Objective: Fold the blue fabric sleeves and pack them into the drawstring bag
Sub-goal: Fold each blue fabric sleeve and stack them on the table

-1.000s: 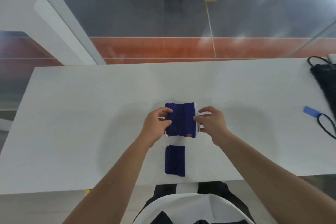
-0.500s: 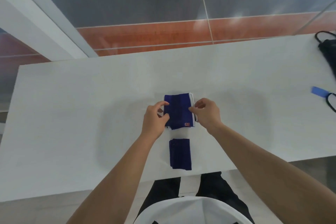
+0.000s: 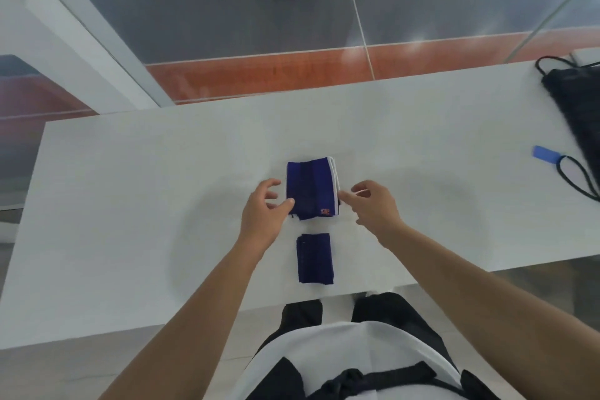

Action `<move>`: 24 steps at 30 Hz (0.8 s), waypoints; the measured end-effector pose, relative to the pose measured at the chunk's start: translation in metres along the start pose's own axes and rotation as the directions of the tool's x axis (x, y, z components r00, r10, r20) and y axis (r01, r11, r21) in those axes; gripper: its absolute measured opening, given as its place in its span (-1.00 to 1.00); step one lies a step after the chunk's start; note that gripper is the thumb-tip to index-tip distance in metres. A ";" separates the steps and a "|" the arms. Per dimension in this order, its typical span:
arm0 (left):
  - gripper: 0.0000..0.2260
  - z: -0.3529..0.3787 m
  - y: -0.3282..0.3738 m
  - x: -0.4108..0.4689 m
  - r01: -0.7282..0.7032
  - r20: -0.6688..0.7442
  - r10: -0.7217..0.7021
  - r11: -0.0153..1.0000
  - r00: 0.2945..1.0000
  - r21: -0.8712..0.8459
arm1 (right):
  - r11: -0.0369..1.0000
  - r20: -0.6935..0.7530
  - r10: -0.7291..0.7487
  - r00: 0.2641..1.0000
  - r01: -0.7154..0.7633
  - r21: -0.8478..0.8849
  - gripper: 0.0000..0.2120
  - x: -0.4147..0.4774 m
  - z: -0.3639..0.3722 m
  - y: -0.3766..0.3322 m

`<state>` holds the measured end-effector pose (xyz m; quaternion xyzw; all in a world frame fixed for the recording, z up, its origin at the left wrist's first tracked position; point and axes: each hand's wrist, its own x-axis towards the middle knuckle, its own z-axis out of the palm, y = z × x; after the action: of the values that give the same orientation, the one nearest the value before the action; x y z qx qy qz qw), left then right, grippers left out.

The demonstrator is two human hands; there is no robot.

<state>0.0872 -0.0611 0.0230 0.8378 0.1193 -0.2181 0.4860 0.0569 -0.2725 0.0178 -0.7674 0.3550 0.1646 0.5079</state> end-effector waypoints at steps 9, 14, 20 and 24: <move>-0.35 0.038 -0.032 -0.077 0.424 0.219 -0.387 0.892 0.896 -0.158 | 0.977 0.472 0.209 0.857 -0.202 -0.066 -0.22 -0.049 0.012 0.038; -0.37 0.051 -0.044 -0.069 0.480 0.162 -0.454 0.854 0.876 -0.200 | 0.984 0.442 0.179 0.879 -0.153 -0.094 -0.61 -0.042 0.025 0.039; -0.63 0.055 -0.035 -0.074 0.492 0.193 -0.460 0.852 0.867 -0.180 | 0.982 0.515 0.159 0.842 -0.188 0.004 -0.73 -0.034 0.017 0.048; -0.54 0.058 -0.028 -0.081 0.459 0.179 -0.429 0.868 0.885 -0.190 | 0.979 0.586 0.140 0.798 -0.202 0.041 -0.70 -0.031 0.007 0.052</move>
<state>-0.0098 -0.0965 0.0154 0.7107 0.3010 -0.3635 0.5218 -0.0011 -0.2662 -0.0008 -0.6188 0.2590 0.4176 0.6129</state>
